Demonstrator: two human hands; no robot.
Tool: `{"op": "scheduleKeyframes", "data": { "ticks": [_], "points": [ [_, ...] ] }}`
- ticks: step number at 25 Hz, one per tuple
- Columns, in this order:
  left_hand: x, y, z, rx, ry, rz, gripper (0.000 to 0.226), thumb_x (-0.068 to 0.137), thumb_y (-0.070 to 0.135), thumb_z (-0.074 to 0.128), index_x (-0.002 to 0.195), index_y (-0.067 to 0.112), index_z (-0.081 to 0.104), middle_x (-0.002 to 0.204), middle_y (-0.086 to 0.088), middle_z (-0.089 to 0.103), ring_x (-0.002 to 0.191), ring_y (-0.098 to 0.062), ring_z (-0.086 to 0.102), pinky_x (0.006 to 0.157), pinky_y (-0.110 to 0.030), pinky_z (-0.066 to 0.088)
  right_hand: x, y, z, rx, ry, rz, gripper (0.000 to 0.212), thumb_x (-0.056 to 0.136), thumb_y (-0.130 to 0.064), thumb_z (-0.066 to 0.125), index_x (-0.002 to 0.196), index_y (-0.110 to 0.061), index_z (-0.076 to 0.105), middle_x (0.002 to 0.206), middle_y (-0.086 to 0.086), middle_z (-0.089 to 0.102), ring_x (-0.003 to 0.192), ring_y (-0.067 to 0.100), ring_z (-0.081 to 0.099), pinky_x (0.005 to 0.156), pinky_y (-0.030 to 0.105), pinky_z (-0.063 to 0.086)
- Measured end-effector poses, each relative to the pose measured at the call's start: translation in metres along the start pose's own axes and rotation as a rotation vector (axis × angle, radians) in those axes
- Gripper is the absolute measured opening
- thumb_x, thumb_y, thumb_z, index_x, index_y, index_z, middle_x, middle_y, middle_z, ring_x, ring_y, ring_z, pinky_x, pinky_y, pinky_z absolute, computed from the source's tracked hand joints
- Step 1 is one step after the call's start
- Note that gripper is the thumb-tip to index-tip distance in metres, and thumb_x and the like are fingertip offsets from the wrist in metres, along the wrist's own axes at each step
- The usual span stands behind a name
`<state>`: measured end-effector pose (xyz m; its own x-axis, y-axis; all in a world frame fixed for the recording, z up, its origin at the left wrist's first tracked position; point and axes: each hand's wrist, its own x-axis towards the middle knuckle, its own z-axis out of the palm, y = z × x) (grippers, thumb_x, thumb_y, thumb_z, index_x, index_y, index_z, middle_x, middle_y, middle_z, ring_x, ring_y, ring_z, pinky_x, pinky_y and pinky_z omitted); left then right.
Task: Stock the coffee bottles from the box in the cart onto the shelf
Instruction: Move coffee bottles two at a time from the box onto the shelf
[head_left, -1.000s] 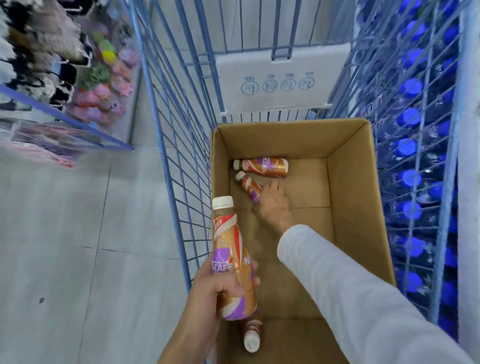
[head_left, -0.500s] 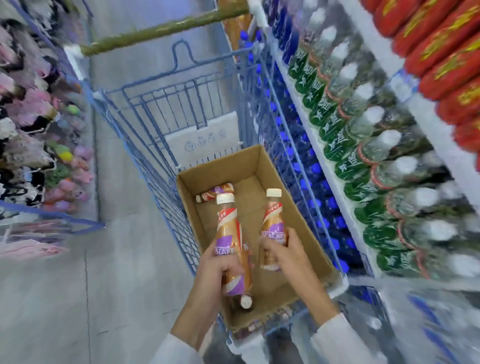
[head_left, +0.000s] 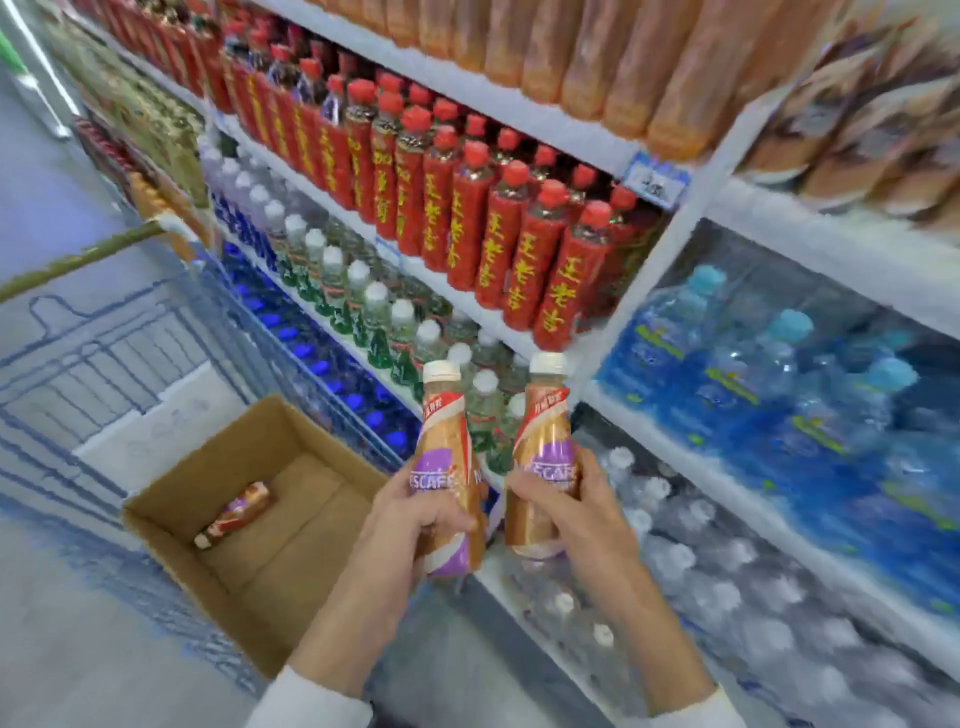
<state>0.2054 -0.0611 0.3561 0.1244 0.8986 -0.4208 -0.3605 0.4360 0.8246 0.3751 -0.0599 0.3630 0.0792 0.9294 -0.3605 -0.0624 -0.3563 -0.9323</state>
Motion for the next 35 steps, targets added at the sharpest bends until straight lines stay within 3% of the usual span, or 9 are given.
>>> {"op": "scheduleKeyframes", "data": {
  "ticks": [3,7,11,15,18,22,27,30,35],
  "points": [
    [-0.017,-0.023,0.089,0.069,-0.095,-0.022,0.054,0.029,0.014,0.071,0.082,0.005,0.073,0.074,-0.018,0.069,0.064,-0.029,0.065,0.064,-0.034,0.052,-0.049,-0.017,-0.09,0.02,0.105,-0.088,0.029,0.084,-0.022,0.077,0.106,-0.03,0.06,0.083,-0.011,0.074,0.069,0.004,0.07,0.061,0.027,0.053],
    [-0.045,-0.056,0.197,0.134,-0.195,-0.04,0.079,0.025,0.015,0.071,0.101,-0.006,0.069,0.079,-0.022,0.069,0.075,-0.035,0.065,0.068,-0.037,0.052,-0.105,-0.026,-0.196,0.06,0.238,-0.164,0.029,0.081,-0.026,0.08,0.102,-0.03,0.061,0.081,-0.012,0.072,0.071,0.003,0.068,0.064,0.024,0.05],
    [-0.07,-0.074,0.275,0.195,-0.306,-0.039,0.074,0.032,0.012,0.073,0.105,-0.001,0.071,0.099,-0.027,0.073,0.087,-0.04,0.067,0.078,-0.044,0.052,-0.156,-0.032,-0.272,0.082,0.324,-0.21,0.032,0.079,-0.034,0.082,0.104,-0.03,0.063,0.086,-0.007,0.072,0.079,0.012,0.069,0.075,0.036,0.055],
    [-0.073,-0.086,0.337,0.274,-0.422,-0.041,0.084,0.027,0.019,0.076,0.108,-0.002,0.07,0.101,-0.028,0.072,0.085,-0.039,0.068,0.078,-0.045,0.053,-0.184,-0.037,-0.327,0.122,0.437,-0.252,0.031,0.08,-0.031,0.081,0.105,-0.032,0.063,0.09,-0.007,0.074,0.081,0.011,0.072,0.072,0.031,0.055],
    [-0.071,-0.091,0.379,0.295,-0.502,-0.037,0.087,0.029,0.021,0.079,0.11,-0.007,0.066,0.088,-0.024,0.069,0.082,-0.037,0.065,0.07,-0.04,0.055,-0.191,-0.048,-0.359,0.131,0.508,-0.288,0.033,0.081,-0.028,0.08,0.109,-0.029,0.062,0.087,-0.01,0.074,0.08,0.008,0.072,0.066,0.023,0.052],
    [-0.064,-0.083,0.441,0.286,-0.62,-0.01,0.062,0.047,0.021,0.083,0.104,0.001,0.068,0.077,-0.01,0.071,0.066,-0.022,0.067,0.058,-0.03,0.055,-0.189,-0.076,-0.397,0.135,0.616,-0.362,0.034,0.081,-0.025,0.08,0.109,-0.025,0.062,0.088,-0.007,0.074,0.083,0.011,0.072,0.068,0.026,0.055],
    [-0.048,-0.063,0.519,0.422,-0.752,0.281,0.033,0.081,0.021,0.082,0.108,0.028,0.066,0.097,0.006,0.078,0.087,-0.008,0.074,0.07,-0.019,0.056,-0.166,-0.122,-0.443,0.129,0.76,-0.506,0.041,0.082,-0.025,0.081,0.115,-0.028,0.058,0.104,-0.002,0.075,0.096,0.016,0.073,0.081,0.035,0.059],
    [-0.032,-0.061,0.557,0.519,-0.76,0.542,0.037,0.08,0.032,0.082,0.111,0.035,0.062,0.105,0.012,0.071,0.092,0.001,0.069,0.073,-0.013,0.053,-0.147,-0.142,-0.479,0.11,0.842,-0.574,0.051,0.082,-0.028,0.082,0.123,-0.03,0.053,0.11,-0.007,0.074,0.103,0.012,0.071,0.092,0.039,0.057],
    [-0.002,-0.082,0.589,0.548,-0.635,0.725,0.048,0.081,0.039,0.081,0.118,0.048,0.051,0.12,0.013,0.061,0.108,-0.001,0.062,0.096,-0.028,0.053,-0.123,-0.147,-0.525,-0.006,0.833,-0.571,0.065,0.084,-0.027,0.081,0.136,-0.027,0.043,0.124,-0.005,0.068,0.11,0.008,0.067,0.101,0.039,0.053]
  ]
}}
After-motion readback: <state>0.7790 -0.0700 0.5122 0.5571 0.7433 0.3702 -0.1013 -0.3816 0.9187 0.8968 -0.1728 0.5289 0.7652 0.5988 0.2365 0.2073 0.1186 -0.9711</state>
